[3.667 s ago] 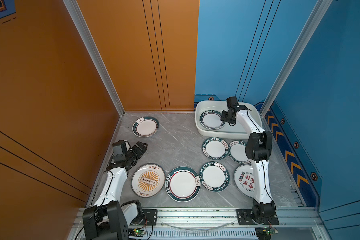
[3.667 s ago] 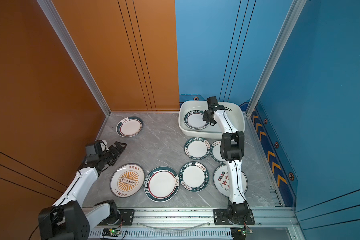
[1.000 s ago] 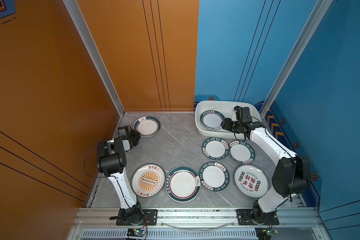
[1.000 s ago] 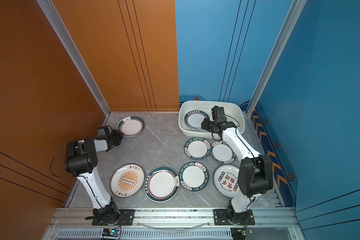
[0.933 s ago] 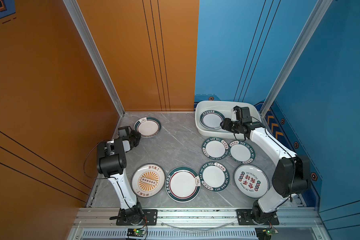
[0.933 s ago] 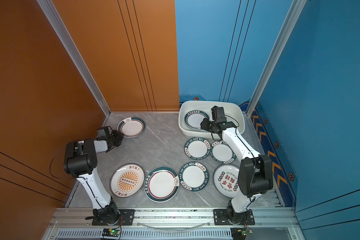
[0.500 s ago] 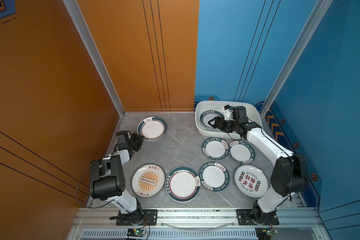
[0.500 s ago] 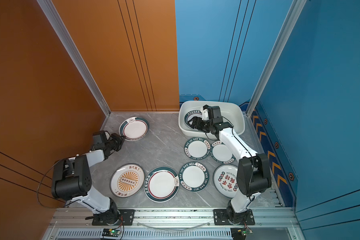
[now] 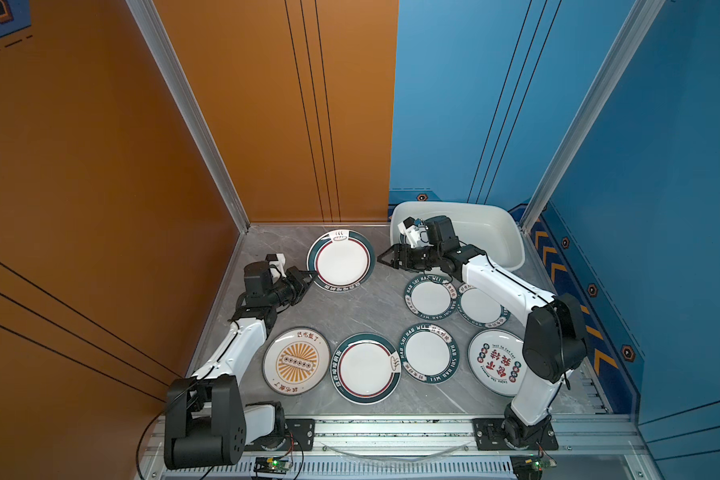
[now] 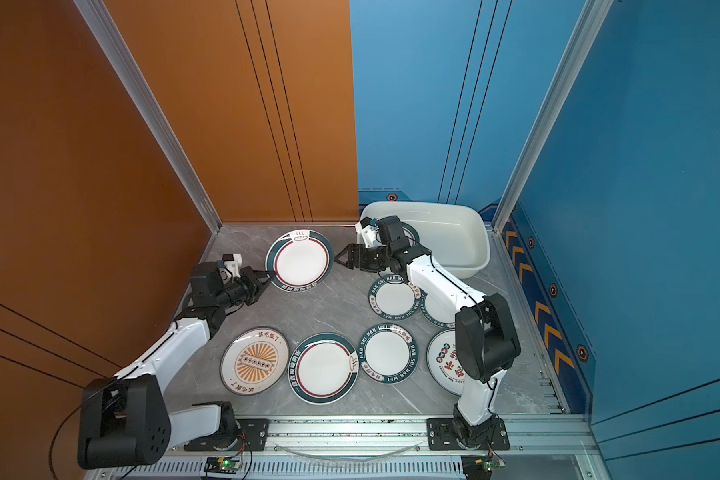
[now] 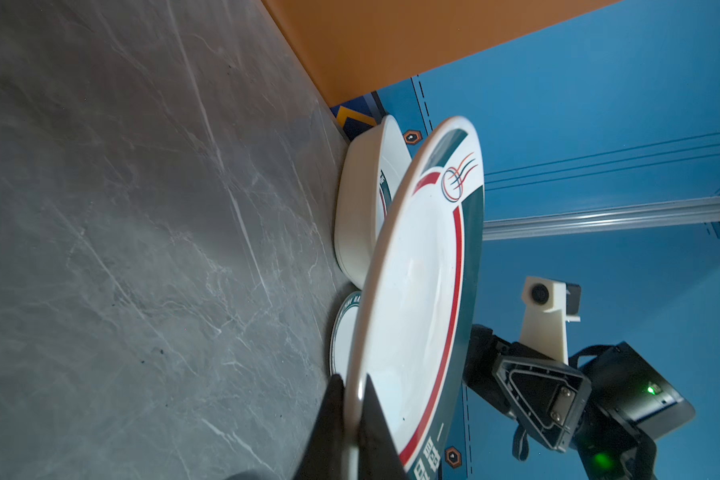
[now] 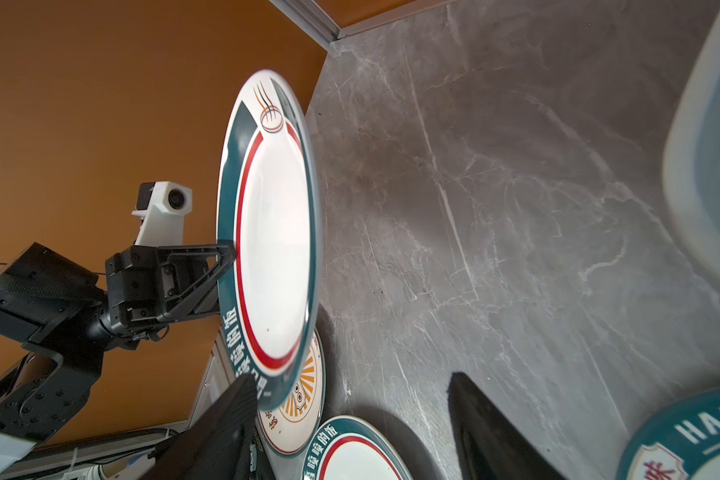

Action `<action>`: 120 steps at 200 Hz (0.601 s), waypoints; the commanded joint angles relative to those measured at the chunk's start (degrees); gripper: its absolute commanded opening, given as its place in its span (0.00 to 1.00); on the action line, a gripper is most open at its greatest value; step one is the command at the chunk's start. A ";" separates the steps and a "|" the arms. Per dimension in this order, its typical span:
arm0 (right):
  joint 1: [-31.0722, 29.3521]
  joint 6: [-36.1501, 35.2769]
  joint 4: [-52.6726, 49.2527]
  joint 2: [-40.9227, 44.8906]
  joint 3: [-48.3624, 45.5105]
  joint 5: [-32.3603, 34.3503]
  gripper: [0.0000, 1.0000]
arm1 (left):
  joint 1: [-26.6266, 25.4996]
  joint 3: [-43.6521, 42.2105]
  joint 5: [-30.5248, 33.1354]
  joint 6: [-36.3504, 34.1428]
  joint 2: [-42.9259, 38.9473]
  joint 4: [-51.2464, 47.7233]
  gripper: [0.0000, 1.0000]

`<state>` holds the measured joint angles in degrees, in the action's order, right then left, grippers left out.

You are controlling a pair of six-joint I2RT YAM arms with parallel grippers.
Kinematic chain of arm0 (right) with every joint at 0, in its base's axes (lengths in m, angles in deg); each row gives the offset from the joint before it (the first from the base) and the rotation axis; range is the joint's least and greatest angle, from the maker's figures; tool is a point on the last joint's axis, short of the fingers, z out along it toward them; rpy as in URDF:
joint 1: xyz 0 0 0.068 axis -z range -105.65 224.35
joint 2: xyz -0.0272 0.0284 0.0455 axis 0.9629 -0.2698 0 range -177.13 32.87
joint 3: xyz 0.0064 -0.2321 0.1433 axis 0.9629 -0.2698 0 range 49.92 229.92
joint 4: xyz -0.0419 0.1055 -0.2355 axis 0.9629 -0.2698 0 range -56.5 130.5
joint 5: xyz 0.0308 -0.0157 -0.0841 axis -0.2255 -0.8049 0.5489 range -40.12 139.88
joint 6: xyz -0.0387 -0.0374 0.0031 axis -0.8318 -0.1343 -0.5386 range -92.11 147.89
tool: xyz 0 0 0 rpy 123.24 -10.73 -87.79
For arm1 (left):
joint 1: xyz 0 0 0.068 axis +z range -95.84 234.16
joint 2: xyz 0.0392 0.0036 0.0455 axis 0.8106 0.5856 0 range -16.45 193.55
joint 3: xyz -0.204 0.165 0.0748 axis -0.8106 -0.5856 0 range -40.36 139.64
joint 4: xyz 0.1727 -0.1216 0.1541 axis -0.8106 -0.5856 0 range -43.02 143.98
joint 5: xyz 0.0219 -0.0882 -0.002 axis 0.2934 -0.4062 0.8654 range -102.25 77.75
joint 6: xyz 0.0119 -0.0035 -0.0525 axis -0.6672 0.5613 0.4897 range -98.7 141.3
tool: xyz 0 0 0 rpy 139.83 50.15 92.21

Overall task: Place the plates into the plastic bin on the countertop
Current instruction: 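Grip the farthest red-ring plate edges with both grippers and tilt it upright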

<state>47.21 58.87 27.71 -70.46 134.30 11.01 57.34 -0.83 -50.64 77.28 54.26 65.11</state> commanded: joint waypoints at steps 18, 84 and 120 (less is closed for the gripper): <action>-1.31 1.79 2.95 -1.70 1.75 -2.23 0.72 | -2.24 0.13 -2.21 -3.86 -0.53 -2.62 0.00; -1.82 3.39 3.25 -3.98 2.63 -2.95 0.58 | -6.03 1.16 -2.30 -4.91 0.24 -2.62 0.00; -2.04 4.61 4.27 -5.03 2.55 -4.09 0.41 | -7.08 2.14 -2.81 -5.44 1.68 -2.66 0.00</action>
<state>45.77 62.59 30.26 -74.55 135.61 9.02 51.04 -0.81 -50.97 73.37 55.10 61.40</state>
